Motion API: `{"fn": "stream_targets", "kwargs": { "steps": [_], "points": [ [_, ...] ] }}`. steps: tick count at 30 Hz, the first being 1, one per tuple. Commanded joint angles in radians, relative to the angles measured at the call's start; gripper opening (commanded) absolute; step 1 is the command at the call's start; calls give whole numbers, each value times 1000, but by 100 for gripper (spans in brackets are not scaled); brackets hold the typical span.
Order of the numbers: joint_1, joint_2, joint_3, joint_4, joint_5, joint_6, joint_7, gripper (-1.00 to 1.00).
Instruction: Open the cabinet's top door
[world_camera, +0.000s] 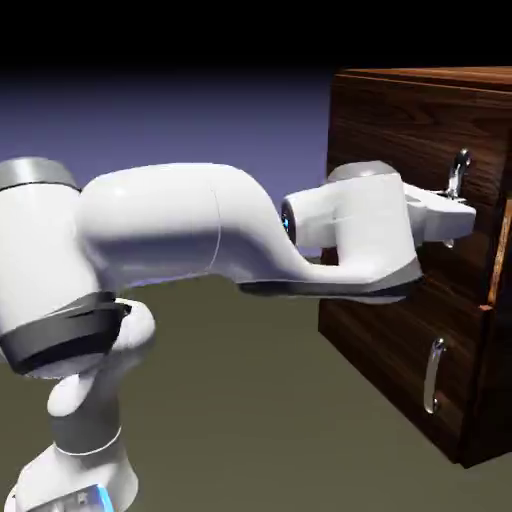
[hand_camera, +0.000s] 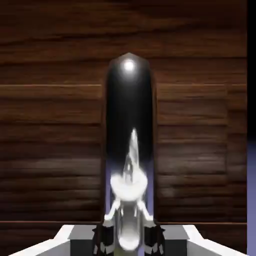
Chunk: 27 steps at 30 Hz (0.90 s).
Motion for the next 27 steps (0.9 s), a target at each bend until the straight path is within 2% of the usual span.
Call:
{"fn": "stream_targets", "kwargs": {
  "steps": [1,15,27],
  "points": [
    [-36,1,27,-31,19,-18,2,-100],
    [-543,-12,461,-375,277,-180,0,-100],
    [-964,-116,894,-574,576,-186,-1,-100]
  ]
}}
